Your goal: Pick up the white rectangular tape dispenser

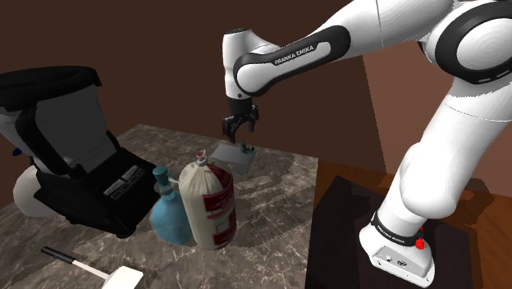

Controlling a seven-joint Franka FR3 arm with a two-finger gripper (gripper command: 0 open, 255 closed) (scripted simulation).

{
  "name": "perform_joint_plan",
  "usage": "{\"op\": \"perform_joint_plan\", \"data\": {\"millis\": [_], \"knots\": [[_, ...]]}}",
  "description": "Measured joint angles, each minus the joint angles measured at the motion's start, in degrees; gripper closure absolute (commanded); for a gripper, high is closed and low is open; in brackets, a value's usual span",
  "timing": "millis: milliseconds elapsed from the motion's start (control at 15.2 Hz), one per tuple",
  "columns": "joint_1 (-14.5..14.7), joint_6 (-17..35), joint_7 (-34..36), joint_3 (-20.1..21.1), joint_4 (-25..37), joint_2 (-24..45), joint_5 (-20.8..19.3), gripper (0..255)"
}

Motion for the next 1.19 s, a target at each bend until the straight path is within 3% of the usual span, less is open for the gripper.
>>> {"op": "perform_joint_plan", "data": {"millis": [264, 330, 1188], "knots": [[-0.07, 2.91, 0.13, -0.06, -1.9, 1.05, -0.3, 0], [-0.07, 3.14, 0.13, -0.06, -2.05, 1.12, -0.32, 255], [-0.04, 1.88, 0.08, -0.04, -1.18, 0.72, -0.22, 255]]}}
